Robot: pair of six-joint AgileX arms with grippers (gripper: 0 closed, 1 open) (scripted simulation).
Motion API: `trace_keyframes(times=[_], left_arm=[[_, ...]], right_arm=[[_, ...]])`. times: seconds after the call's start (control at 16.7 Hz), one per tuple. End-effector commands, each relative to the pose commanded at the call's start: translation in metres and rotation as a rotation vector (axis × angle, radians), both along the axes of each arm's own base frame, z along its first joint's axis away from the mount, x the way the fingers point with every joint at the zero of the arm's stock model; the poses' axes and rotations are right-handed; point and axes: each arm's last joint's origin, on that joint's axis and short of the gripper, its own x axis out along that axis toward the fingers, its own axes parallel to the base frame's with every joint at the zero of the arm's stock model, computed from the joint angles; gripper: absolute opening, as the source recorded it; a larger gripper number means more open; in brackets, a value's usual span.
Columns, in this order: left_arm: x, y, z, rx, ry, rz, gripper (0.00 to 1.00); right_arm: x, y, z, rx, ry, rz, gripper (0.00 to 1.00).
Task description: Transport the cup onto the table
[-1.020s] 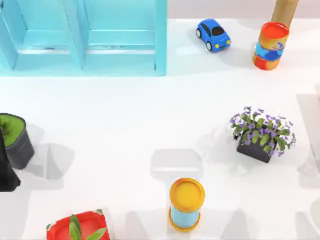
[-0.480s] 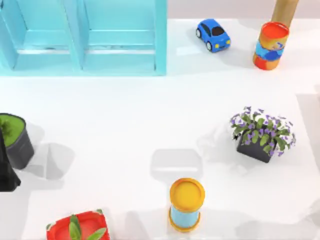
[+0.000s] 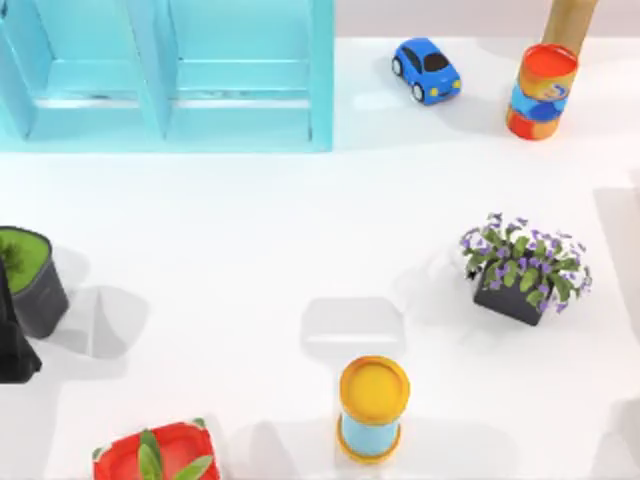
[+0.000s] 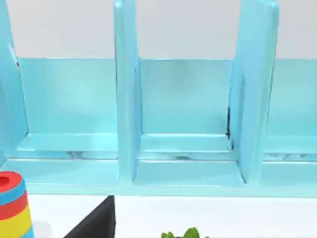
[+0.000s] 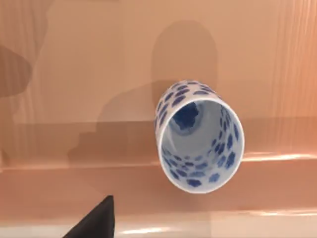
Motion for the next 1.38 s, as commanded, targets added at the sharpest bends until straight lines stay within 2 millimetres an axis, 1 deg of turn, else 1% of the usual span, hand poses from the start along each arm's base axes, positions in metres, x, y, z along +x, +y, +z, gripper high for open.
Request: trace_keyframes(times=[0.12,0.24,0.54,0.66,0.9,1.26,1.38], left_arm=[[0.000,0.000,0.000,0.000,0.000,0.000,1.00],[0.000,0.000,0.000,0.000,0.000,0.000,1.00],[0.000,0.000,0.000,0.000,0.000,0.000,1.00],[0.000,0.000,0.000,0.000,0.000,0.000,1.00],[0.000,0.000,0.000,0.000,0.000,0.000,1.00],[0.000,0.000,0.000,0.000,0.000,0.000,1.00],[0.000,0.000,0.000,0.000,0.000,0.000,1.00]], right_arm=[[0.005,-0.014,-0.001,0.044,0.059,0.001,1.00],[0.007,-0.021,0.000,0.067,0.085,0.003,1.00],[0.007,-0.020,0.000,0.067,0.085,0.006,1.00],[0.007,-0.020,-0.004,0.066,0.085,0.004,1.00],[0.004,-0.021,-0.032,0.070,0.088,0.003,1.00],[0.008,-0.022,-0.090,0.064,0.081,0.004,1.00],[0.006,-0.022,-0.100,0.069,0.087,0.003,1.00]])
